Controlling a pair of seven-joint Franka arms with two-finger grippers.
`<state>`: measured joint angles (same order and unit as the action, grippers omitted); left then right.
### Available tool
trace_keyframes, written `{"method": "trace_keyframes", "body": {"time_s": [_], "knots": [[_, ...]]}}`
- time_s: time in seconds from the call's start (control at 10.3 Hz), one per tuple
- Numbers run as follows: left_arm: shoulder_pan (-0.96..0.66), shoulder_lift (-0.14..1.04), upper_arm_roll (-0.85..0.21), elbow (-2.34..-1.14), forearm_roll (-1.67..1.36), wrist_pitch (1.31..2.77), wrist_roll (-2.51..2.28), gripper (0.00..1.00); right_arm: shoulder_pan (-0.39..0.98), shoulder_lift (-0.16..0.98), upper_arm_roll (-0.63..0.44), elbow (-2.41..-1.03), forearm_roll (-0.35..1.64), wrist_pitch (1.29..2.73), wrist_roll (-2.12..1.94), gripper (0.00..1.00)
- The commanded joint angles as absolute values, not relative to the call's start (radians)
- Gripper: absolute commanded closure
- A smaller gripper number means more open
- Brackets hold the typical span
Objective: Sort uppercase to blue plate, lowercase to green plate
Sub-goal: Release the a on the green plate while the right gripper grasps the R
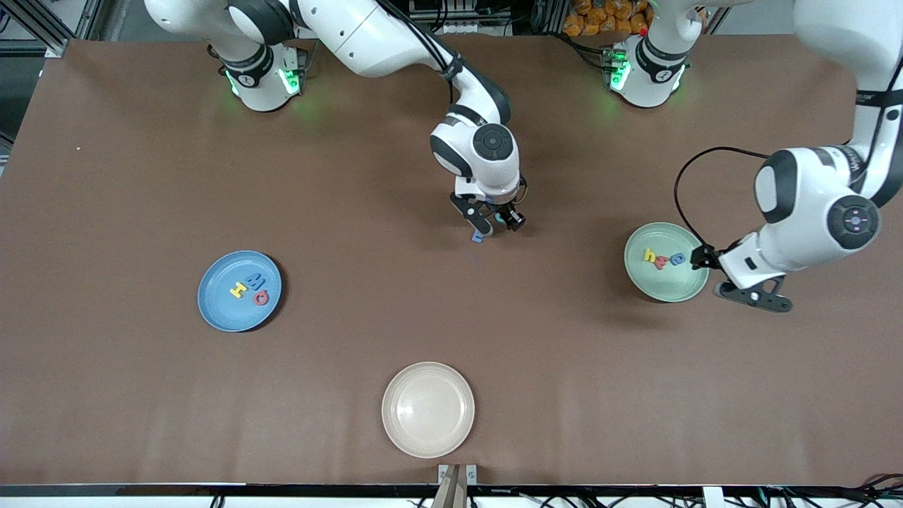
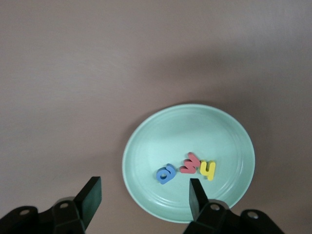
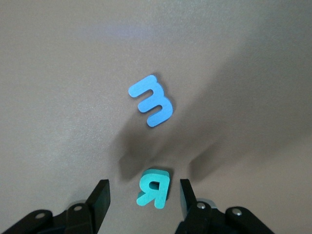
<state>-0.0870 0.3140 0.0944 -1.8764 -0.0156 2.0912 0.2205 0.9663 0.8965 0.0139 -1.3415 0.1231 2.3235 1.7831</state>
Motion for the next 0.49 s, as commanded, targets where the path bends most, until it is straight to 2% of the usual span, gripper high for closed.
{"method": "trace_keyframes", "body": {"time_s": [0.0, 0.1, 0.39], "knots": [[-0.127, 0.305, 0.156, -1.761, -0.044, 1.973, 0.111, 0.19, 0.988, 0.917, 0.002, -1.307, 0.12, 2.31, 1.81, 0.34], [-0.129, 0.301, 0.175, -1.752, -0.054, 1.968, 0.109, 0.03, 0.991, 0.92, 0.002, -1.308, 0.114, 2.31, 1.81, 0.35], [-0.13, 0.293, 0.195, -1.733, -0.11, 1.968, 0.118, 0.0, 0.999, 0.922, 0.002, -1.31, 0.109, 2.31, 1.81, 0.4]]}}
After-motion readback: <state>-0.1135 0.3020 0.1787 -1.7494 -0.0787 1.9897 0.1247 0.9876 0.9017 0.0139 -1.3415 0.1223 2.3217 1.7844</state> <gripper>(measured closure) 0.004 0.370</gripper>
